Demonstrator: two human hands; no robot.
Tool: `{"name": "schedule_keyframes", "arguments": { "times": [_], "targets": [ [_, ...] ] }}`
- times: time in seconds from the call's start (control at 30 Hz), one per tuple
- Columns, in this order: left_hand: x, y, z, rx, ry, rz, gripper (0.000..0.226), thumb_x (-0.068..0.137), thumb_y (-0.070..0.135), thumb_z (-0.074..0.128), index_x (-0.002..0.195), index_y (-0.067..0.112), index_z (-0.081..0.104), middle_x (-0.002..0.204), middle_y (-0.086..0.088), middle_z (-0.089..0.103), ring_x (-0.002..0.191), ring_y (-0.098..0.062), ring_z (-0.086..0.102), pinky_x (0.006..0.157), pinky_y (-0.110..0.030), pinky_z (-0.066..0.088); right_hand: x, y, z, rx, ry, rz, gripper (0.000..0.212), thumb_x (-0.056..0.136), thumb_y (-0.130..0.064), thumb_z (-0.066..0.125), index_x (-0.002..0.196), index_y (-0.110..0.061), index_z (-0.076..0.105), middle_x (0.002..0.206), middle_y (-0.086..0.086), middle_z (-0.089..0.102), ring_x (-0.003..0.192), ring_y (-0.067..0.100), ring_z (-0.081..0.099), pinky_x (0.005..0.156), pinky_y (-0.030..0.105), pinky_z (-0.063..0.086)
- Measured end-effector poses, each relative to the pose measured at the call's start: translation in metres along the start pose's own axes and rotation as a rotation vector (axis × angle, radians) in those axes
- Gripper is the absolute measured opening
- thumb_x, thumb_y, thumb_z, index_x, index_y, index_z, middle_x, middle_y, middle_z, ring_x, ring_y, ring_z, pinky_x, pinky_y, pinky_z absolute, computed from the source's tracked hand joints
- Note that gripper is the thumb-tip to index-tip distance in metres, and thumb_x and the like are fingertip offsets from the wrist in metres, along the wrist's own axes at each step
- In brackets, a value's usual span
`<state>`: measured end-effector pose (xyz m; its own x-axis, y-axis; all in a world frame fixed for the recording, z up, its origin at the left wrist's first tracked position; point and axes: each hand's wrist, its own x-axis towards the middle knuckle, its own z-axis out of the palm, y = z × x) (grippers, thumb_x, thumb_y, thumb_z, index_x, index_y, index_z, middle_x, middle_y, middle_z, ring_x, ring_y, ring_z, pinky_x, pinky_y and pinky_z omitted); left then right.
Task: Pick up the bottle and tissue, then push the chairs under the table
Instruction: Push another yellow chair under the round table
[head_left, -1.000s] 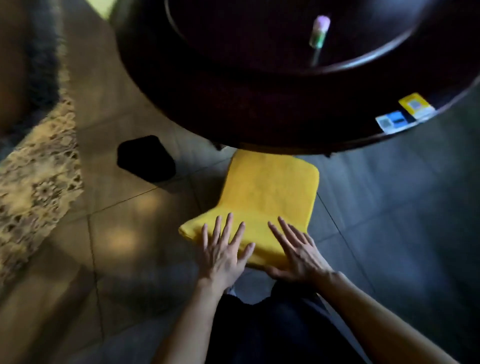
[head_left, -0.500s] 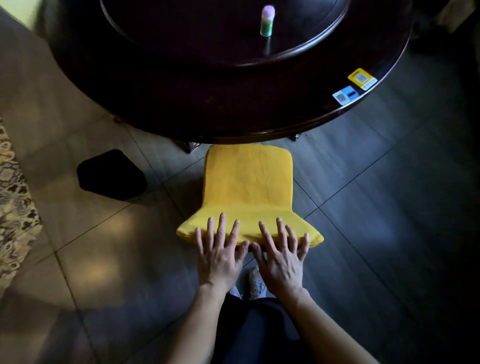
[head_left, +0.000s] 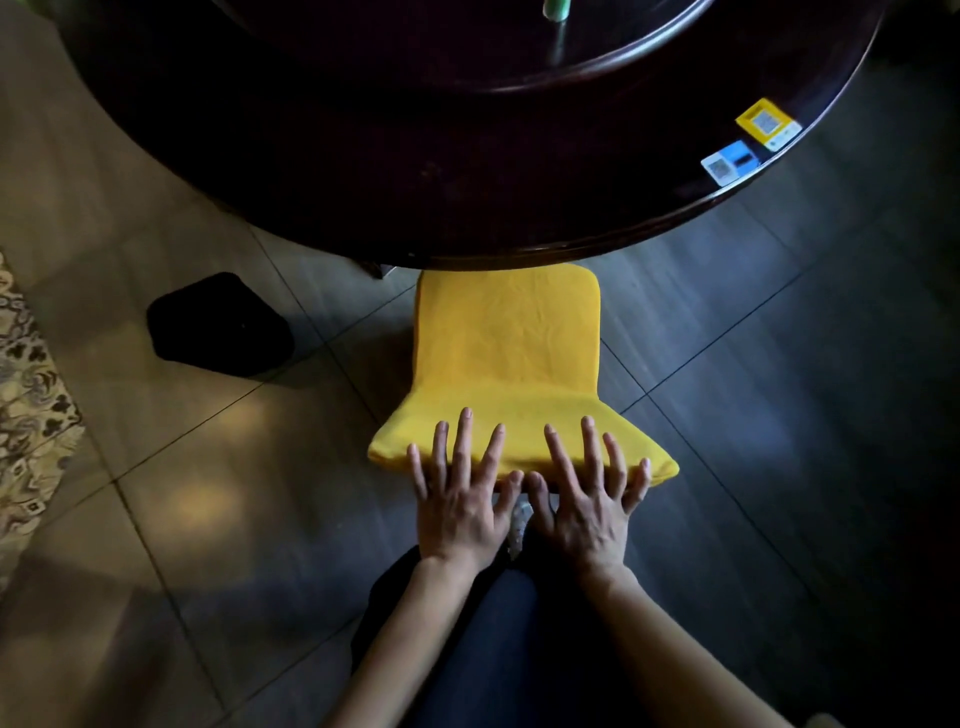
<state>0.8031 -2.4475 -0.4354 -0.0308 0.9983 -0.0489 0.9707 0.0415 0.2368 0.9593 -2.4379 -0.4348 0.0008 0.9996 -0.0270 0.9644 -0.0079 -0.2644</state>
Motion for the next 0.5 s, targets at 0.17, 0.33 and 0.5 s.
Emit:
{"name": "schedule_keyframes", "arguments": {
  "times": [0.17, 0.33, 0.5],
  "targets": [
    [0.034, 0.006, 0.000, -0.009, -0.006, -0.021, 0.062, 0.099, 0.062, 0.028, 0.152, 0.033, 0.039, 0.166, -0.007, 0.020, 0.153, -0.034, 0.017, 0.121, -0.060, -0.001, 0.039, 0.004, 0.004, -0.014, -0.021, 0.008, 0.065, 0.089, -0.067, 0.036, 0.149, -0.041, 0.037, 0.162, 0.006, 0.028, 0.145, 0.031, 0.025, 0.116, 0.064, 0.009],
    [0.082, 0.016, 0.002, -0.016, 0.027, -0.033, 0.062, 0.100, 0.062, 0.027, 0.152, 0.031, 0.041, 0.166, -0.008, 0.023, 0.153, -0.035, 0.018, 0.121, -0.061, -0.001, 0.093, 0.016, 0.001, -0.012, 0.005, -0.056, 0.066, 0.088, -0.067, 0.039, 0.149, -0.042, 0.033, 0.161, 0.007, 0.029, 0.144, 0.031, 0.026, 0.115, 0.063, 0.007],
    [0.145, 0.031, 0.002, -0.019, 0.037, -0.093, 0.062, 0.100, 0.063, 0.028, 0.154, 0.033, 0.036, 0.167, -0.007, 0.020, 0.153, -0.033, 0.017, 0.121, -0.060, 0.000, 0.162, 0.022, -0.009, -0.020, -0.056, -0.088, 0.066, 0.090, -0.066, 0.036, 0.151, -0.042, 0.033, 0.164, 0.007, 0.022, 0.147, 0.031, 0.020, 0.116, 0.062, 0.004]
  ]
}}
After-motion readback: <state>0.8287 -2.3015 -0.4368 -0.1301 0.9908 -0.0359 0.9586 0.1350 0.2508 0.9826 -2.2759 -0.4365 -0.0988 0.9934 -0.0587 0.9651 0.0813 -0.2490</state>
